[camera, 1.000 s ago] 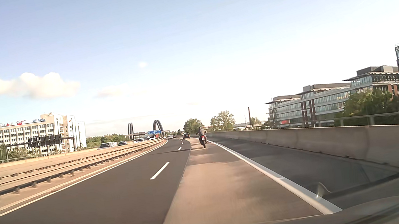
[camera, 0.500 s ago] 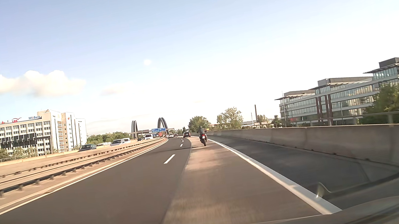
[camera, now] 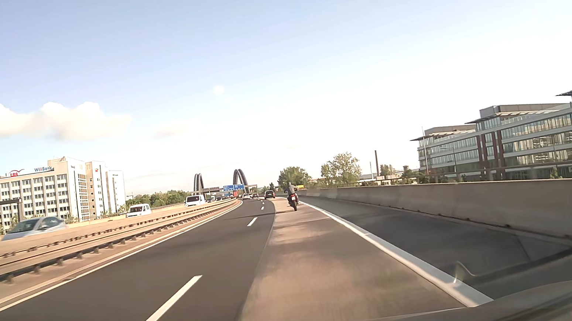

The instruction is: Follow the waypoints while adhering to traffic rules and regulations

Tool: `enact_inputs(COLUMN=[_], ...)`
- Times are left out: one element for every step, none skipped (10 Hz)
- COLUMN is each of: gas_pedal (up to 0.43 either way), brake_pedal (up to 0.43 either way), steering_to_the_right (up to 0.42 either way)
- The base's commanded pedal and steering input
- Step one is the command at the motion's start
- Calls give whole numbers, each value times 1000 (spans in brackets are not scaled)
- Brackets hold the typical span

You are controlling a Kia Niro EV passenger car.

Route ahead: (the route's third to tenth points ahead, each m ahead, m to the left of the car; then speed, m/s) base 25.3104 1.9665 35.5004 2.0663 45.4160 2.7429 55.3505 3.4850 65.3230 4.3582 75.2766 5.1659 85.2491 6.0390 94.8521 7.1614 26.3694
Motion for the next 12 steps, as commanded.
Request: enact_inputs(gas_pedal=[138, 138, 138, 138, 138, 138, 138, 138, 138, 138, 138, 138], brake_pedal=[0, 0, 0, 0, 0, 0, 0, 0, 0, 0, 0, 0], steering_to_the_right=[-10, -9, -10, -9, -9, -9, -9, -9, -9, -9, -9, -9])
